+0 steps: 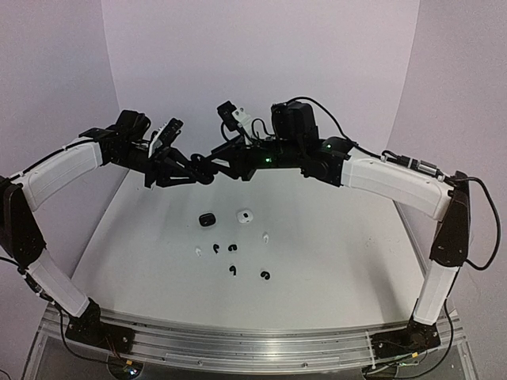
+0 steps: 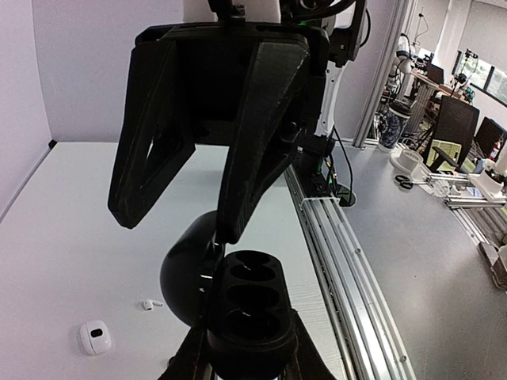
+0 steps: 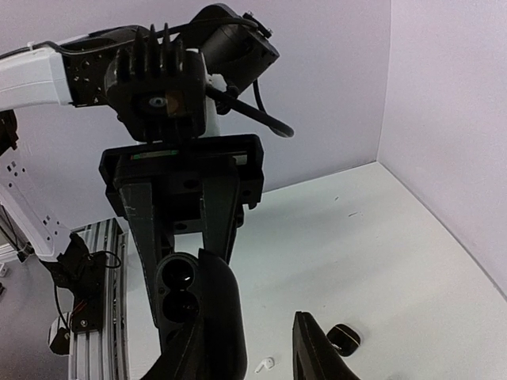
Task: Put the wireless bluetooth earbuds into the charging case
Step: Pick up the right earbud from the center of the board.
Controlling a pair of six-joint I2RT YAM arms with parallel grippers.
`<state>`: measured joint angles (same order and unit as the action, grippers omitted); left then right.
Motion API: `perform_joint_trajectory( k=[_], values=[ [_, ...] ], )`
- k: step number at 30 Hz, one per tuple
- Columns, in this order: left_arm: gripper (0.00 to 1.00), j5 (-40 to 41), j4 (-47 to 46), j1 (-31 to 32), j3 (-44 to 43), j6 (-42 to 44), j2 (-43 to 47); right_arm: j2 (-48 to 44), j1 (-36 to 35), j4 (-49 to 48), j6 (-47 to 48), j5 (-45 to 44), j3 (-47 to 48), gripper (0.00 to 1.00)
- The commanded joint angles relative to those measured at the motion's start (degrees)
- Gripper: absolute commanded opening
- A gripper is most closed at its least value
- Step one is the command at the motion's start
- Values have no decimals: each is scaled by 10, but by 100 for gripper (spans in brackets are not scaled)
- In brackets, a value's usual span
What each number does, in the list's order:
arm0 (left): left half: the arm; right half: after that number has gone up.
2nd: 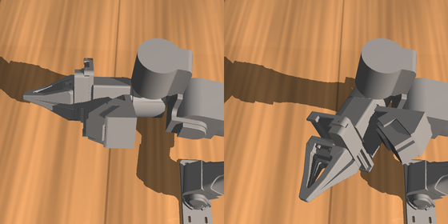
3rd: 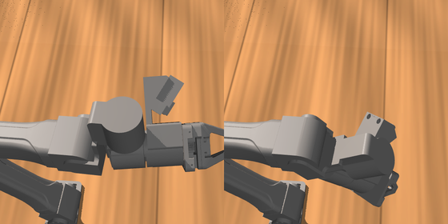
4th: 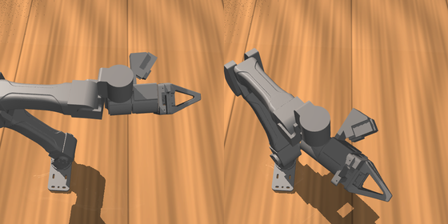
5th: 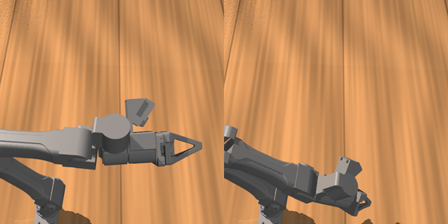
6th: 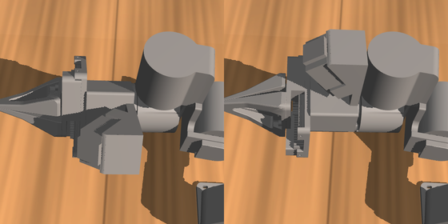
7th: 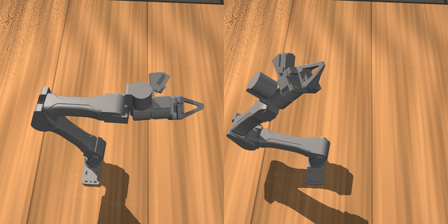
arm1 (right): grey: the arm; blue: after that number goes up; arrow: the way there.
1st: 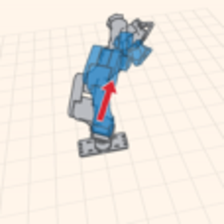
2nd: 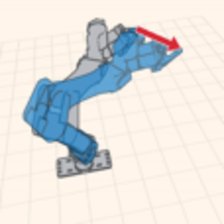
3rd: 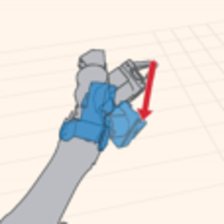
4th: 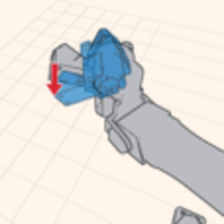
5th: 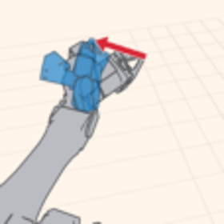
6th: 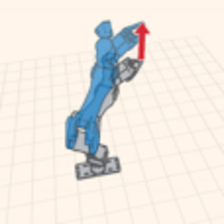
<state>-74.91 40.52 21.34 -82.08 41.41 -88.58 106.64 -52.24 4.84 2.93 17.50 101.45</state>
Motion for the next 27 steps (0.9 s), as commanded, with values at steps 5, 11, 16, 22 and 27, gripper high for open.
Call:
perform_joint_trajectory(
  k=[5, 11, 16, 22, 27],
  values=[
    [0, 20, -2, 2, -15, -63, 5, 16, 8, -6, -13, 30, 13, 40],
    [0, 37, -1, 2, 2, -63, 6, 11, 23, -16, -74, 68, 49, 55],
    [0, 59, -40, 1, 29, -77, 18, 5, 42, -42, -162, 90, 107, 68],
    [0, 71, -88, 0, 56, -101, 35, -44, 85, -41, -286, 11, 36, 72],
    [0, 92, -159, -5, 102, -151, 71, -137, 122, 47, -339, -148, -182, 69]
  ],
)
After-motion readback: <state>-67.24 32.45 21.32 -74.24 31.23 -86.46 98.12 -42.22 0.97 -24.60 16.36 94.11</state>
